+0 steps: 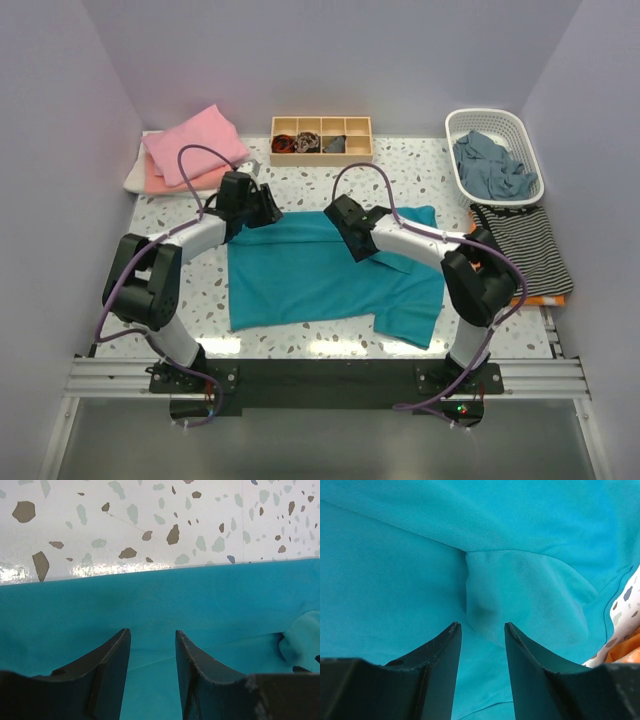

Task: Fold and stack the t-shirts
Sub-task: Fold the tshirt

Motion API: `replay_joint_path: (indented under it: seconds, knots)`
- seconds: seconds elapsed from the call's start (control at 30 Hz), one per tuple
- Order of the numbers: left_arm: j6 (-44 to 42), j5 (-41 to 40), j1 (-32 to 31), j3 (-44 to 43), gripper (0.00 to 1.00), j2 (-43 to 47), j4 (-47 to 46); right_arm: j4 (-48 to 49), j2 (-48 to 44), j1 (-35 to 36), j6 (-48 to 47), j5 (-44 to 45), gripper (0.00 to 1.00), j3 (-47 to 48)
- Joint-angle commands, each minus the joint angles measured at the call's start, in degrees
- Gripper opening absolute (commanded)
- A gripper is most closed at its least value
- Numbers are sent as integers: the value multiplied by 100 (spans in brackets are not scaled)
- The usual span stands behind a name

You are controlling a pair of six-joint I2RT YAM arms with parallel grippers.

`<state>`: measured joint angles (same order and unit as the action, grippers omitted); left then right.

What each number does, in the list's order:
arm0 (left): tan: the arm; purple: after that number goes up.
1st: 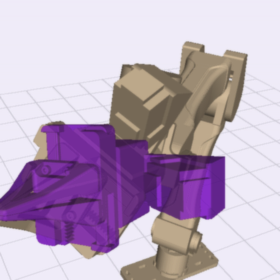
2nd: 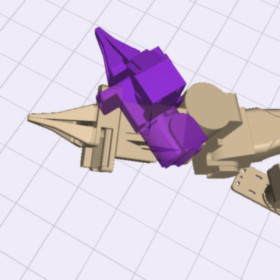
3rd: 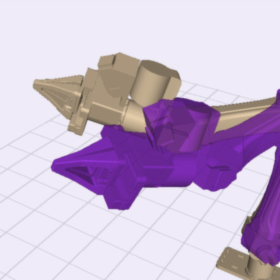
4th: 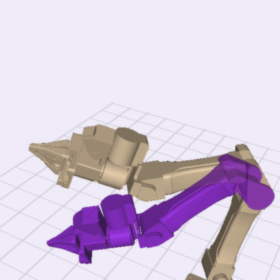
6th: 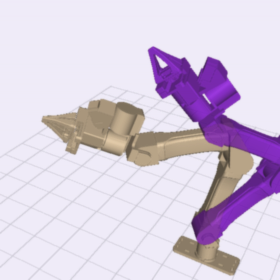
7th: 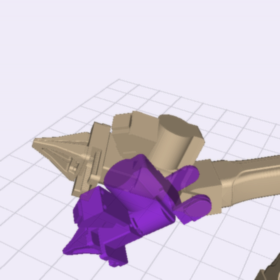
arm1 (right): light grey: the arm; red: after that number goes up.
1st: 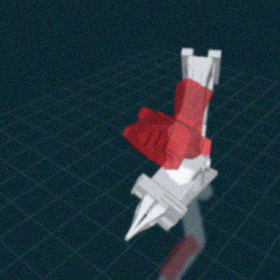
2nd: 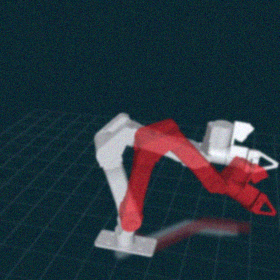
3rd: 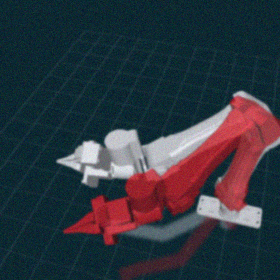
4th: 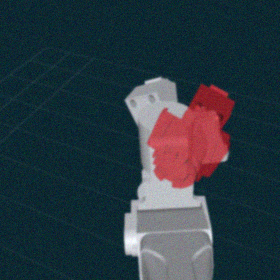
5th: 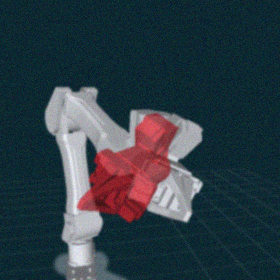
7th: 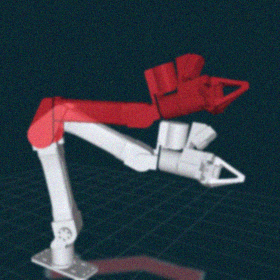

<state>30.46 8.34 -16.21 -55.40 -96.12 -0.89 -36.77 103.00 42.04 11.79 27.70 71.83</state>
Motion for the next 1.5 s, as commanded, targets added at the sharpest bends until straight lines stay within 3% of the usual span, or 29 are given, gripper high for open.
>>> replay_joint_path:
  seconds: [0.0,0.3,0.47,0.57,0.8,1.17,1.4,1.47]
  knots:
    - [-5,54,-23,-15,46,-65,-272,-5,272,6,95,244,44,33]
    - [-31,10,-23,-50,46,-162,-202,12,440,14,227,261,41,68]
    - [-31,1,-23,-76,46,-188,-175,-49,537,6,254,464,12,94]
    - [-40,-25,-23,-85,46,-206,-149,-49,476,6,253,543,0,85]
    - [-66,10,-14,-129,46,-302,-114,-347,20,15,157,210,0,235]
    - [-57,168,-23,-164,46,-478,-114,-1033,-219,14,113,86,9,674]
    - [-57,274,-23,-182,46,-575,-114,-1140,-245,6,201,648,6,762]
    - [-57,291,-23,-182,46,-592,-114,-1165,-307,15,183,596,14,779]
